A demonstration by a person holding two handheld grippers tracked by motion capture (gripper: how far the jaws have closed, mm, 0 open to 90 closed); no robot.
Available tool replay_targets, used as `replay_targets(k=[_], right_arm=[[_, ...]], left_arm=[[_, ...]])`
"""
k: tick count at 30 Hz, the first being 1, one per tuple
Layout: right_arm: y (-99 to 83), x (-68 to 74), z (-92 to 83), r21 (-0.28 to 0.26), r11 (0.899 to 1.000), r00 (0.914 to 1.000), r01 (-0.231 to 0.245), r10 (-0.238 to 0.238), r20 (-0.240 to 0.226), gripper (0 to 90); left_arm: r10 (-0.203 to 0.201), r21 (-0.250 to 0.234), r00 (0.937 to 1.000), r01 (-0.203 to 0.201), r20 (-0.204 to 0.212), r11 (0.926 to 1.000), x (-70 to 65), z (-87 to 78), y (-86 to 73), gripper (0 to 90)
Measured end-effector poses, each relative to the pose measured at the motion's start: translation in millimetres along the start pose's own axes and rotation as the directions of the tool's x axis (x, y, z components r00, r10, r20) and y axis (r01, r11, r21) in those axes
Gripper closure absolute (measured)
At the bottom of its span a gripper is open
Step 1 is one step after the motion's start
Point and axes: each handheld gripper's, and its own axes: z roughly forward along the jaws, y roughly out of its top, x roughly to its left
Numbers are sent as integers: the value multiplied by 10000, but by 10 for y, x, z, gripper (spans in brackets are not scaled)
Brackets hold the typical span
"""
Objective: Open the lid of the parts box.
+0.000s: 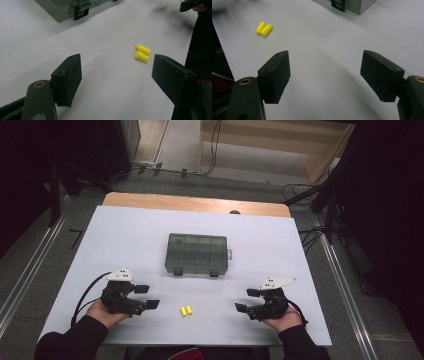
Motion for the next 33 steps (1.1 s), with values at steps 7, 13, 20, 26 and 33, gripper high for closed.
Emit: replay_targets(k=[7, 13, 20, 26, 33], right_arm=[[11, 1, 3, 206, 9998, 9998, 3, 0, -174, 232], [11, 22, -5, 85, 9996, 9990, 275, -272, -365, 274], [10, 14, -3, 121, 9999, 9991, 120, -115, -404, 267], [10, 8, -4, 201, 9998, 9992, 48, -40, -391, 267], [12, 0, -2, 225, 9997, 9989, -44, 54, -458, 267]], left_arm=[[-21, 58, 10000, 22, -15, 10000, 19, -1, 22, 245], [-75, 17, 10000, 75, 8, 10000, 21, -15, 22, 245], [-77, 67, 10000, 77, 25, 9999, 25, -14, 21, 244], [-114, 93, 9999, 113, 66, 9999, 31, -13, 21, 244], [-167, 125, 9998, 166, 112, 9998, 32, -4, 19, 244]])
